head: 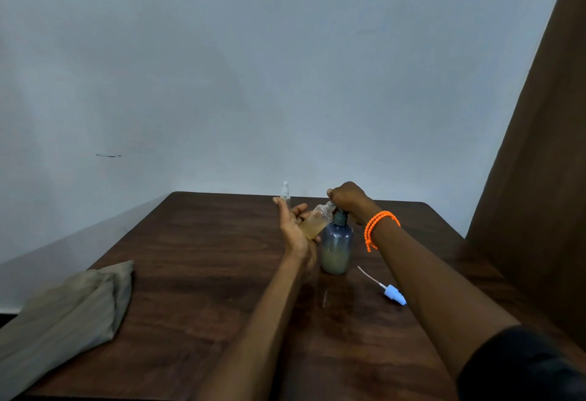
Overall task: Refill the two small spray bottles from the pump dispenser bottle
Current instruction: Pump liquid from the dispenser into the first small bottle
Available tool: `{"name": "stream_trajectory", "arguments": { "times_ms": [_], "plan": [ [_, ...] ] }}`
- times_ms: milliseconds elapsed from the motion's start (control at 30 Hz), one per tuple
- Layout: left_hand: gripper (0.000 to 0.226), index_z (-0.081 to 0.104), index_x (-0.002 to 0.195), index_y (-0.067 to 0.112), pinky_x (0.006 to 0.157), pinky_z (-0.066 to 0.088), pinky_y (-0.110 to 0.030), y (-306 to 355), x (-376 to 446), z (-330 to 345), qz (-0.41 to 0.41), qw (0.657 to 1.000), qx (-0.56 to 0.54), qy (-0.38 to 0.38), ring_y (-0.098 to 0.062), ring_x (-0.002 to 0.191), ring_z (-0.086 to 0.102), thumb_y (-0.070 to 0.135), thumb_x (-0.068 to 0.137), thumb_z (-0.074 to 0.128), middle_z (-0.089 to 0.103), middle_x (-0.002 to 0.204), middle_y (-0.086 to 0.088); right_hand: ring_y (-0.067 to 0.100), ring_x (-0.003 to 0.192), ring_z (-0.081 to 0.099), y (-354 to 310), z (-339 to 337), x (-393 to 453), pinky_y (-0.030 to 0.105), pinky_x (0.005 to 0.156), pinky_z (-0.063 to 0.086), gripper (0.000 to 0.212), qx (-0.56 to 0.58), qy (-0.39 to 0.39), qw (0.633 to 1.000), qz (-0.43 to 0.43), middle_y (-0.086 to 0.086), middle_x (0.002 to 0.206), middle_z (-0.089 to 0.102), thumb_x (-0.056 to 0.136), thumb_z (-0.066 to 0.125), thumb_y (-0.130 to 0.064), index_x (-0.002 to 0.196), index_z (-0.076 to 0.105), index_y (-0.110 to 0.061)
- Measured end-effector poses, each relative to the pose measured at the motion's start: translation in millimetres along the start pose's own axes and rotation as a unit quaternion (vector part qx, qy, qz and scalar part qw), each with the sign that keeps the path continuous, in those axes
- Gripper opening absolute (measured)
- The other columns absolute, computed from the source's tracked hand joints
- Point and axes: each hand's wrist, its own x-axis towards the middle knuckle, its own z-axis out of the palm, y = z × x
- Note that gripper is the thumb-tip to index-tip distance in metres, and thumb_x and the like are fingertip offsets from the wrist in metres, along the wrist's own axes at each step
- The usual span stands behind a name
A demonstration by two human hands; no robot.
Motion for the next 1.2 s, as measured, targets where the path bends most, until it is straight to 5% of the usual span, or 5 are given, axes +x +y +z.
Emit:
{"name": "stream_trajectory", "arguments": {
  "times_ms": [133,267,500,700,1200],
  "plan": [
    [0.087,0.057,0.115,0.006,0.041,0.030,-0.025,0.4,2.8,0.4,0.001,1.000,-0.001,0.004,-0.016,0.057,0.057,0.085,0.091,0.029,0.063,0.090,-0.008,0.014,0.047,0.039,-2.4,-2.2,1.1,0.025,0.046,0.028,0.038,0.007,0.000,1.000,0.005,0.004,0.056,0.045,0.099,0.047,-0.012,0.062,0.038,-0.010],
    [0.101,0.056,0.129,0.003,0.042,0.029,-0.025,-0.7,5.5,-2.4,0.008,1.000,0.010,0.011,-0.016,0.057,0.057,0.090,0.084,0.030,0.061,0.089,-0.008,0.020,0.062,0.046,2.7,7.5,3.1,0.027,0.054,0.034,0.036,0.000,0.015,1.000,-0.002,0.004,0.062,0.047,0.097,0.052,-0.013,0.062,0.042,-0.011],
    [0.086,0.057,0.116,0.006,0.042,0.030,-0.027,2.6,0.8,0.8,-0.004,1.000,0.002,-0.006,-0.017,0.058,0.056,0.082,0.093,0.026,0.062,0.088,-0.007,0.019,0.055,0.044,-3.8,-0.9,3.3,0.026,0.047,0.029,0.036,0.003,0.011,1.000,-0.006,0.005,0.059,0.047,0.097,0.049,-0.014,0.063,0.040,-0.010],
    [0.102,0.056,0.127,0.002,0.041,0.030,-0.025,-3.0,5.7,-2.3,-0.001,1.000,0.007,0.001,-0.017,0.055,0.058,0.091,0.084,0.030,0.062,0.089,-0.008,0.015,0.053,0.041,3.8,6.0,5.4,0.027,0.048,0.031,0.036,0.003,0.010,1.000,-0.007,0.004,0.061,0.046,0.097,0.052,-0.012,0.063,0.041,-0.011],
    [0.091,0.057,0.120,0.004,0.042,0.032,-0.026,4.5,2.9,0.9,-0.019,1.000,0.016,-0.010,-0.018,0.062,0.059,0.084,0.091,0.025,0.064,0.096,-0.010,0.018,0.058,0.044,0.5,3.2,21.6,0.028,0.056,0.036,0.036,0.009,0.006,1.000,-0.007,0.007,0.064,0.048,0.098,0.052,-0.023,0.065,0.044,-0.009]
  ]
}}
